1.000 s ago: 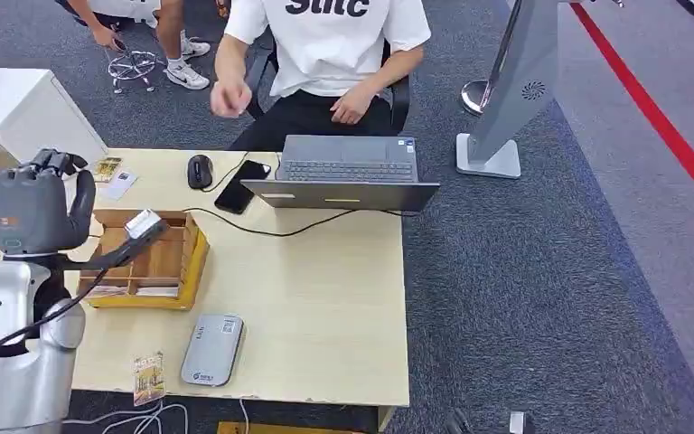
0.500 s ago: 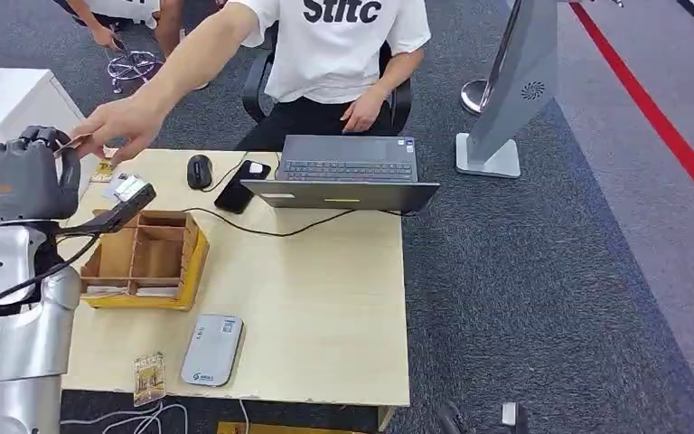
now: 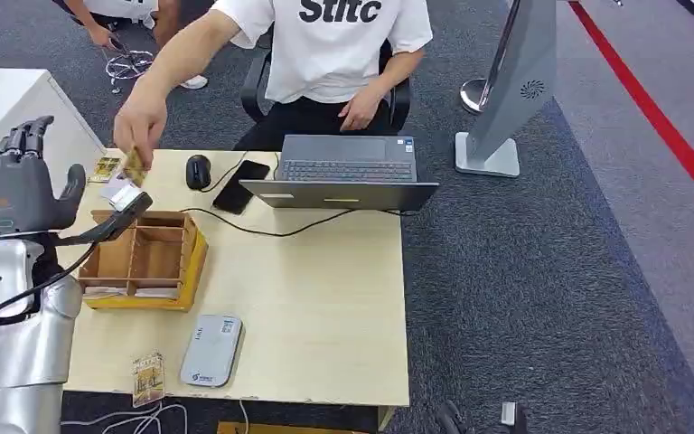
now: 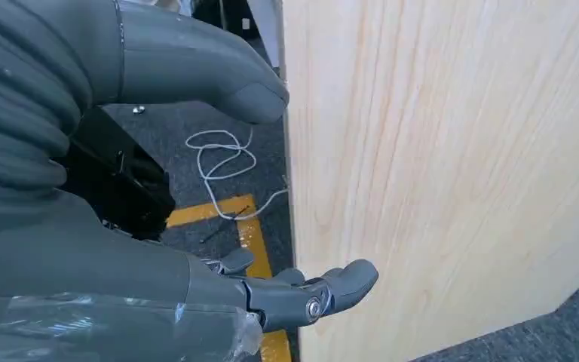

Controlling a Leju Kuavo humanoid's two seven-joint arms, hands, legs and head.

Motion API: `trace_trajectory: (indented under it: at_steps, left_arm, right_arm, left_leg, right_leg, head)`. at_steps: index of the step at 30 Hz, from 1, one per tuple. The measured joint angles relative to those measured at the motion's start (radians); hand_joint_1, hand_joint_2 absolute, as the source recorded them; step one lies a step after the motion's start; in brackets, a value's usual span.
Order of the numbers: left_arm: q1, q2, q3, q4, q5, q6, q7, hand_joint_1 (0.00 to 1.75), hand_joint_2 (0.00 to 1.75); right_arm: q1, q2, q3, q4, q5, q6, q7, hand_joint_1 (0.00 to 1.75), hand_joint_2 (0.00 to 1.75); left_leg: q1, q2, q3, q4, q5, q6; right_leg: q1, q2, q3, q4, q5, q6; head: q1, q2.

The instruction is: Pass the card to the sensor for recognition and then transmit it.

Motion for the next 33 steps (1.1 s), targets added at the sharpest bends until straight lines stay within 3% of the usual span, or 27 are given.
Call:
trace_trajectory:
  at_steps: [16,17,18,19,20,22,23,25,26,29,33]
  left_arm:
    - [0.033,-0.004,0.017,-0.041,0.025,0.012,-0.015,0.00,1.75]
    - [0.047,-0.008,0.022,-0.055,0.062,0.036,-0.039,0.00,1.75]
    - [0.104,-0.028,0.042,-0.147,0.210,0.133,-0.132,0.00,1.75]
    - [0.179,-0.069,0.069,-0.266,0.395,0.190,-0.243,0.00,1.75]
    - [0.309,-0.148,0.127,-0.456,0.685,0.211,-0.415,1.75,1.75]
    - [0.419,-0.230,0.182,-0.583,0.976,0.192,-0.527,1.75,1.75]
    - [0.468,-0.286,0.224,-0.648,1.156,0.172,-0.552,1.75,1.75]
    - [0.565,-0.360,0.310,-0.722,1.357,0.164,-0.561,1.75,1.75]
    - [0.599,-0.388,0.342,-0.748,1.375,0.164,-0.565,1.75,1.75]
    - [0.660,-0.444,0.399,-0.813,1.389,0.170,-0.571,1.75,1.75]
    - [0.679,-0.485,0.499,-0.708,1.659,0.209,-0.571,1.75,1.75]
  right_arm:
    - [0.000,0.000,0.005,0.000,0.002,-0.006,0.000,0.00,1.75]
    - [0.001,0.000,0.005,0.000,-0.010,0.000,0.001,0.00,1.75]
    - [0.004,0.000,0.003,0.000,-0.031,0.011,0.000,0.00,1.75]
    - [0.012,0.000,0.001,0.001,-0.058,0.025,0.000,0.00,1.75]
    - [0.026,0.000,-0.013,0.001,-0.083,0.041,-0.002,0.00,1.75]
    - [0.041,0.000,-0.028,0.001,-0.118,0.068,-0.001,0.00,1.75]
    - [0.048,0.000,-0.040,0.001,-0.129,0.078,-0.002,0.00,1.75]
    - [0.063,-0.001,-0.051,0.001,-0.129,0.076,-0.008,0.00,1.75]
    - [0.069,-0.002,-0.056,0.001,-0.129,0.076,-0.009,1.75,1.75]
    - [0.073,-0.004,-0.062,0.001,-0.126,0.067,-0.010,1.75,1.75]
    - [0.080,-0.005,-0.079,0.001,-0.134,0.075,-0.012,1.75,1.75]
  left_leg:
    - [0.000,0.000,0.000,0.000,0.001,0.000]
    - [0.000,0.000,0.000,0.000,0.001,0.000]
    - [0.000,0.000,0.000,0.000,0.001,0.000]
    - [0.000,0.000,0.000,0.000,-0.001,0.000]
    - [-0.001,0.001,-0.001,0.000,-0.004,0.002]
    - [-0.002,0.002,0.000,0.000,-0.006,0.003]
    - [-0.002,0.002,0.000,0.000,-0.007,0.004]
    - [-0.001,0.001,0.000,0.000,-0.007,0.004]
    - [-0.001,0.000,0.000,0.000,-0.007,0.004]
    - [-0.001,-0.003,0.000,0.000,-0.007,0.004]
    - [-0.002,-0.002,0.002,0.000,-0.007,0.004]
  right_leg:
    - [0.000,-0.001,0.001,0.000,0.001,0.001]
    - [0.000,0.000,0.000,0.000,0.001,0.001]
    - [0.000,0.001,0.000,0.000,0.001,0.001]
    - [0.000,0.001,0.000,0.000,0.000,0.001]
    - [-0.001,0.002,0.000,-0.001,-0.003,0.003]
    - [-0.001,0.003,0.001,-0.002,-0.004,0.003]
    - [-0.001,0.002,0.001,-0.002,-0.005,0.003]
    - [-0.001,0.002,0.000,-0.002,-0.006,0.003]
    - [-0.001,0.001,0.000,-0.003,-0.006,0.003]
    - [-0.001,-0.002,0.002,-0.003,-0.007,0.005]
    - [-0.002,-0.002,0.004,-0.003,-0.007,0.005]
  head:
    - [0.000,0.000]
    - [0.000,0.000]
    - [0.000,0.000]
    - [0.000,0.000]
    - [-0.002,0.000]
    - [0.000,0.000]
    - [-0.001,0.000]
    - [-0.001,0.000]
    - [-0.002,0.000]
    - [0.000,0.000]
    - [0.000,0.000]
